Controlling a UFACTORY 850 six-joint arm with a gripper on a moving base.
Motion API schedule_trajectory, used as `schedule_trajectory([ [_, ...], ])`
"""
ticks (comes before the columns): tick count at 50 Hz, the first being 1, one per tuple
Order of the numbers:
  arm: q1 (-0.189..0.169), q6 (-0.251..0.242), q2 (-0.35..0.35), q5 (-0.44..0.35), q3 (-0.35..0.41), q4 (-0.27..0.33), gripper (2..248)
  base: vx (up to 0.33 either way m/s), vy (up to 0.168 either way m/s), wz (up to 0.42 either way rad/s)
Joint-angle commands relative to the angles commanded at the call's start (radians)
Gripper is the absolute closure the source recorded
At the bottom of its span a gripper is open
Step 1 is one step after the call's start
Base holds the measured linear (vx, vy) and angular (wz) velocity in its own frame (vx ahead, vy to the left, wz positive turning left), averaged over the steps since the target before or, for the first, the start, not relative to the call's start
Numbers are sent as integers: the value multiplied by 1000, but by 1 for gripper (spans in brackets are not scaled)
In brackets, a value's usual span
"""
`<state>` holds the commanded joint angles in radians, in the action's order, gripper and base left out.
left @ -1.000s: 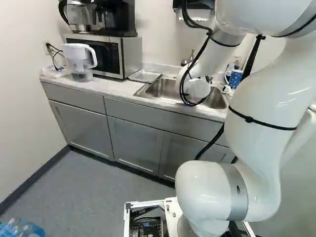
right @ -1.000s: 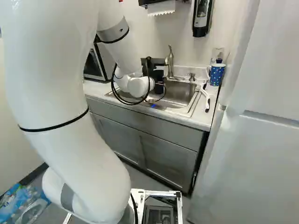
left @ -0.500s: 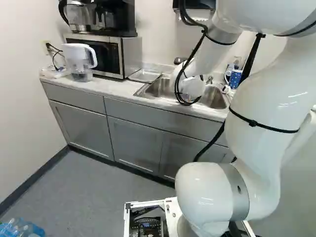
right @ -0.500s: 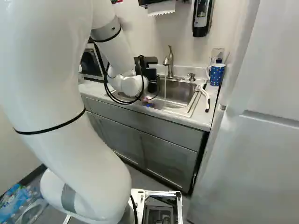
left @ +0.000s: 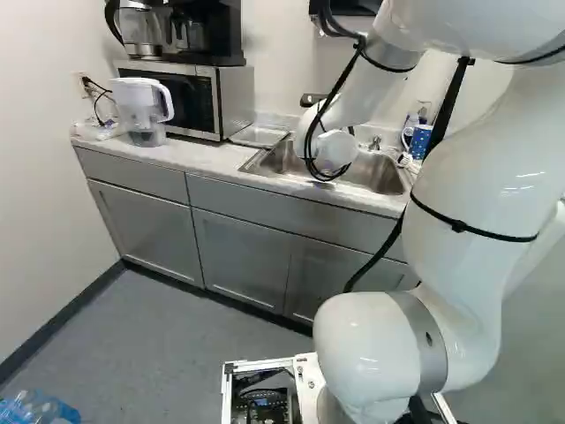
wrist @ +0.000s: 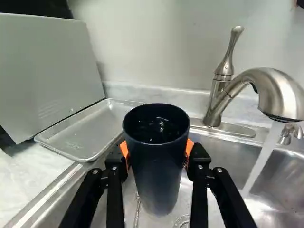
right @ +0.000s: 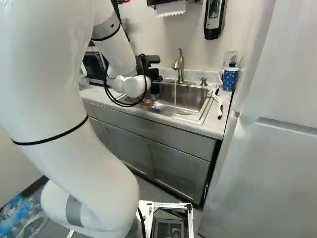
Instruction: Rinse the cup and place it in the tray
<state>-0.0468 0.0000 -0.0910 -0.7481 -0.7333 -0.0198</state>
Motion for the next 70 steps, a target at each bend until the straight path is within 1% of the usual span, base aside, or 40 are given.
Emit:
schedule_trajectory([
  [13, 13, 0, 23, 32, -5, 0, 125, 0, 0, 0],
  [45, 54, 0, 73, 82, -25, 0, 125, 0, 0, 0],
  [70, 67, 0, 97, 83, -56, 0, 125, 0, 0, 0],
])
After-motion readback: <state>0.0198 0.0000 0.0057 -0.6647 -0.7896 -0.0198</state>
